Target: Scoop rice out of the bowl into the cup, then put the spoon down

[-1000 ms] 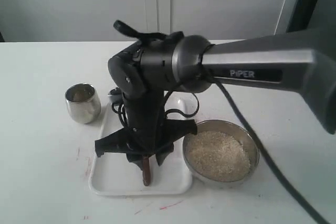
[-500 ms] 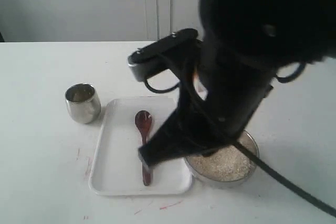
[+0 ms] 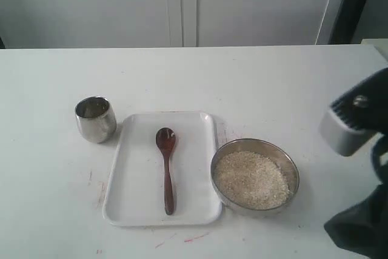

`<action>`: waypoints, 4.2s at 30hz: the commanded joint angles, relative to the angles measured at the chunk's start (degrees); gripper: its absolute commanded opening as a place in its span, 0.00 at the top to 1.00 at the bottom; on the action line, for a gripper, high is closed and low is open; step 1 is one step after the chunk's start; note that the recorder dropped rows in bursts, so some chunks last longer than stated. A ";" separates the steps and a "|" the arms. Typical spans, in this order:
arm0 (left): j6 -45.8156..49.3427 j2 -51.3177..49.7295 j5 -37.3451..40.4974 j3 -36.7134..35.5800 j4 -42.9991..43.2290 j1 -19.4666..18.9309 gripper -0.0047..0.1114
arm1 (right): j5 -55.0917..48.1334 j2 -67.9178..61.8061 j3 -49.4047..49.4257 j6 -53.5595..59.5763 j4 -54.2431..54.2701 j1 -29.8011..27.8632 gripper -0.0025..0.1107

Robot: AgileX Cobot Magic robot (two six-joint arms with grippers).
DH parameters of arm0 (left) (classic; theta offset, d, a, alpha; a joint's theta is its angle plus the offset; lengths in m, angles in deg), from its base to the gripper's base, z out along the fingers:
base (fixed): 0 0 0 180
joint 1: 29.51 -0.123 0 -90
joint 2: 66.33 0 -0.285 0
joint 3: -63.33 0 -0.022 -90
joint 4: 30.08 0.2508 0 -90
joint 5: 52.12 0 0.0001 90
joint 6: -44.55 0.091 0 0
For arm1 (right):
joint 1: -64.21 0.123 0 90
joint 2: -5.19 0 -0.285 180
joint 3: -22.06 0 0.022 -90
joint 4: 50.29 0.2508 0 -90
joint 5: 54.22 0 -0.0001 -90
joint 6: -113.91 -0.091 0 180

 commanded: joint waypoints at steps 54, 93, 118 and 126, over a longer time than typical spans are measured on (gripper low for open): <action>-0.10 -0.04 -0.22 0.36 -0.59 0.06 0.84 | 56.66 40.70 38.07 13.42 1.06 -65.16 0.98; -0.10 -0.04 -0.22 0.36 -0.59 0.06 0.84 | 47.62 47.74 49.05 18.06 0.49 -59.21 0.98; -0.10 -0.04 -0.22 0.36 -0.59 0.06 0.84 | 47.62 47.74 49.05 18.06 0.49 -59.21 0.98; -0.10 -0.04 -0.22 0.36 -0.59 0.06 0.84 | 47.62 47.74 49.05 18.06 0.49 -59.21 0.98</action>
